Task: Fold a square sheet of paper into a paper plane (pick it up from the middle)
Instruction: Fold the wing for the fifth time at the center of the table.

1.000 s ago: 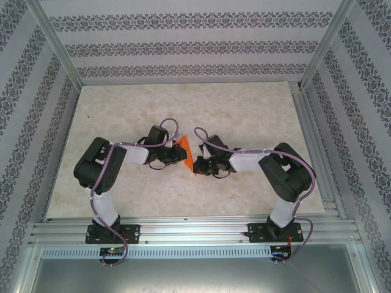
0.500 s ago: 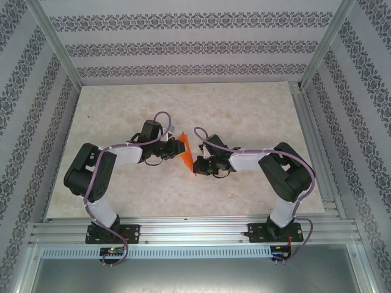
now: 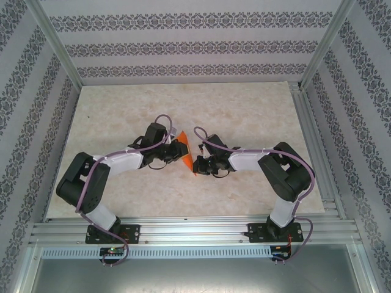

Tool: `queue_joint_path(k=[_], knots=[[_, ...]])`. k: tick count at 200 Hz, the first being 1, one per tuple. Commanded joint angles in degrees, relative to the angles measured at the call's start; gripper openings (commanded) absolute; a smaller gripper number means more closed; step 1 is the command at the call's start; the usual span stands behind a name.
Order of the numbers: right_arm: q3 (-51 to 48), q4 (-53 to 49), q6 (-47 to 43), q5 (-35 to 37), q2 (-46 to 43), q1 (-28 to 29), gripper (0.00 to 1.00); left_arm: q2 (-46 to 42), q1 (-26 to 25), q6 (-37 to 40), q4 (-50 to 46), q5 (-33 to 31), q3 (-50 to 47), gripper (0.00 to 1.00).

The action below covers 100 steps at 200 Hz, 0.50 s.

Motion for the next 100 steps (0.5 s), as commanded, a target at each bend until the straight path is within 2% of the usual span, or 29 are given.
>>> queue_joint_path(k=[1,28,62,100], knots=[[-0.65,-3.91,-0.99,3.09,2.93,0.90,0.07,-4.85,-0.12,0.82,-4.37,-6.12,0.17,0.31],[-0.35,-3.84,-0.99,2.93,3.36,1.00,0.07,-7.37,-0.49,-0.55,-3.75,-7.52,-0.84,0.37],[-0.26,-3.99,-0.89,3.00,3.28,1.04,0.07,-7.29,-1.26,-2.92,1.27,-3.79,-1.78,0.21],[-0.46,-3.82,-0.81,3.17,3.11,1.01,0.07,-5.40,-3.46,-4.46,2.59,-2.69,-0.47,0.16]])
